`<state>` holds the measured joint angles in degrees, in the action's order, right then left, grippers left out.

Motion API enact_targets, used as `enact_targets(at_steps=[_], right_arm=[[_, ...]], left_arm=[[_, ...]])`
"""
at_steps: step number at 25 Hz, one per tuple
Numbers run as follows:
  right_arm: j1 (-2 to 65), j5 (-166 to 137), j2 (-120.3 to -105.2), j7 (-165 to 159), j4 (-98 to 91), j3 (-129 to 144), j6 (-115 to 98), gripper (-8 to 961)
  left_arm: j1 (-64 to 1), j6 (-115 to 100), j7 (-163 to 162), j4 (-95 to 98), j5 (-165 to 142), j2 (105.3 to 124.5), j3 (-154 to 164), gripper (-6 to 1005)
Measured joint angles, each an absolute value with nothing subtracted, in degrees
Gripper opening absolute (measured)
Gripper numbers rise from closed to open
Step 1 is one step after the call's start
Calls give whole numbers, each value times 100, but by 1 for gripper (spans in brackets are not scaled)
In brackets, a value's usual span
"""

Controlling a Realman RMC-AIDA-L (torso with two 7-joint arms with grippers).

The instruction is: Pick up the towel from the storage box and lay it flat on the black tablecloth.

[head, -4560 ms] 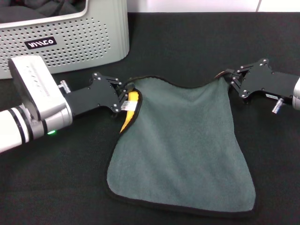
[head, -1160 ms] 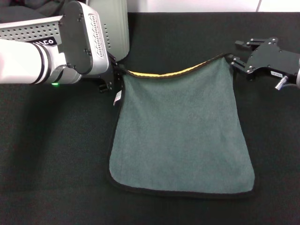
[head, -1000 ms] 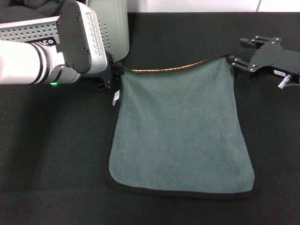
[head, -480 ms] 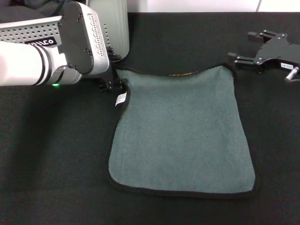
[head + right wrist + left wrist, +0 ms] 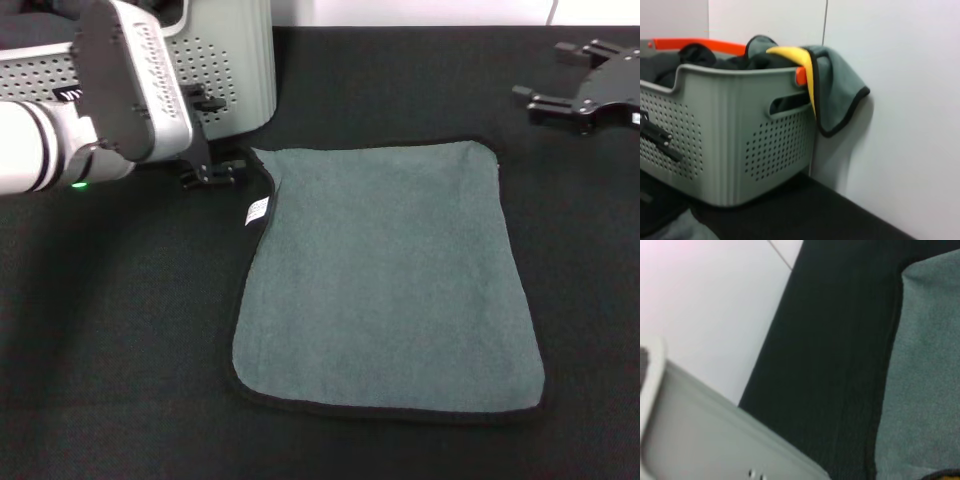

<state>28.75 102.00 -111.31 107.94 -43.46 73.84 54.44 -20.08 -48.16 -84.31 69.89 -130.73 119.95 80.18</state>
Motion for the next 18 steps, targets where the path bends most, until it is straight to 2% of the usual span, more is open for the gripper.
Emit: enact_targets(at_steps=[3,11,15,18], right_arm=[[2712,10200,-11111,10929,-4537,7198,5859,798],[2481,10196,-11142,11129,-4807,7108,7249,799],[2572,10106,-11126,11106,-4827,7089,7935,797],[2649,10010,-11088,11056,-4924,7081,8321,796]], left_arm=[[-1776,-4862,-8441,7224,-12836,12002,8026,744],[-1165,-5877,-8151,7573,-10760,11974,7690,744],[-1203,-7335,-7974,7279,-9907,11971,7056,744],[-1481,-8523,-8017,6877,-9603,11938,6363,744]])
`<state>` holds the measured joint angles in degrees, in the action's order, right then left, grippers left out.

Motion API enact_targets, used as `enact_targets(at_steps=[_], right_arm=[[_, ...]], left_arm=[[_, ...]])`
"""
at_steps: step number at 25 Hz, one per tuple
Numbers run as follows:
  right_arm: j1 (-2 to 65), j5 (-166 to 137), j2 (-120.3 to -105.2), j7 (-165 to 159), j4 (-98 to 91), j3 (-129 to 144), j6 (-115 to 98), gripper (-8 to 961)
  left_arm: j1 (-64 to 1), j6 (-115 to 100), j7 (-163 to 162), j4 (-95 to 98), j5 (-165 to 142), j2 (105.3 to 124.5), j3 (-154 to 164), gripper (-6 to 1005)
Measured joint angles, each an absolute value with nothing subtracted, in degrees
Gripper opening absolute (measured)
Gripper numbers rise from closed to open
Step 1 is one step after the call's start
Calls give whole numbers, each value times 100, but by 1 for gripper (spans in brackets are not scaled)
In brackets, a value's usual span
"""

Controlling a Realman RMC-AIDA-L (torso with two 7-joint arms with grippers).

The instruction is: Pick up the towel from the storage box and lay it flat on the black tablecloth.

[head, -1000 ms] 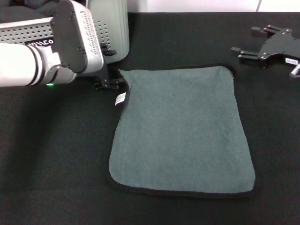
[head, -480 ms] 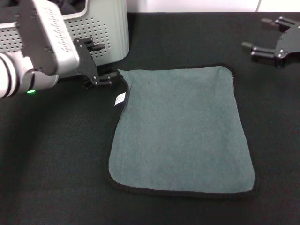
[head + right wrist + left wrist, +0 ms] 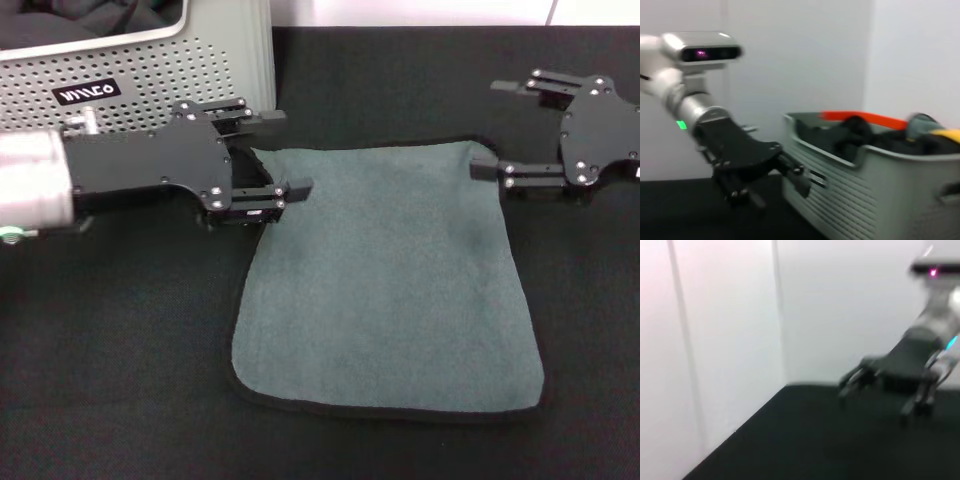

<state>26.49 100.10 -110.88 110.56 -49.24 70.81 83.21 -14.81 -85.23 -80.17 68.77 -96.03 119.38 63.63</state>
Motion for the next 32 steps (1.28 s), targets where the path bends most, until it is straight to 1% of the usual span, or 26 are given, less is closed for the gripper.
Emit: enact_targets(at_steps=[3,5,9,11,15,21,32], right_arm=[[2712,9999,-11043,10913,-5169,7072,8719,794],[2785,9998,-11029,10802,-5284,7069,8946,793],[3013,9989,-11008,10685,-5325,7067,9380,791],[3142,10001,-10990,10612,-5329,7067,9596,790],[3262,10011,-10980,10560,-5350,7066,9745,790],[3269,9981,-11060,10467,-5440,7072,9764,791],[3272,9951,-11083,10386,-5492,7066,9714,791]], left_arm=[[-1879,-9449,-8114,6409,-9484,11834,5738,744],[-2254,-10124,-8182,5895,-9382,11657,5350,744],[-2650,-10642,-8185,5243,-9266,11407,5221,744],[-2729,-10812,-8158,5122,-9198,11351,5213,744],[-2738,-11033,-8114,5128,-8979,11324,5207,744],[-2678,-11121,-8237,5133,-8774,11278,5202,744],[-2676,-11131,-8163,5140,-8741,11305,5125,744]])
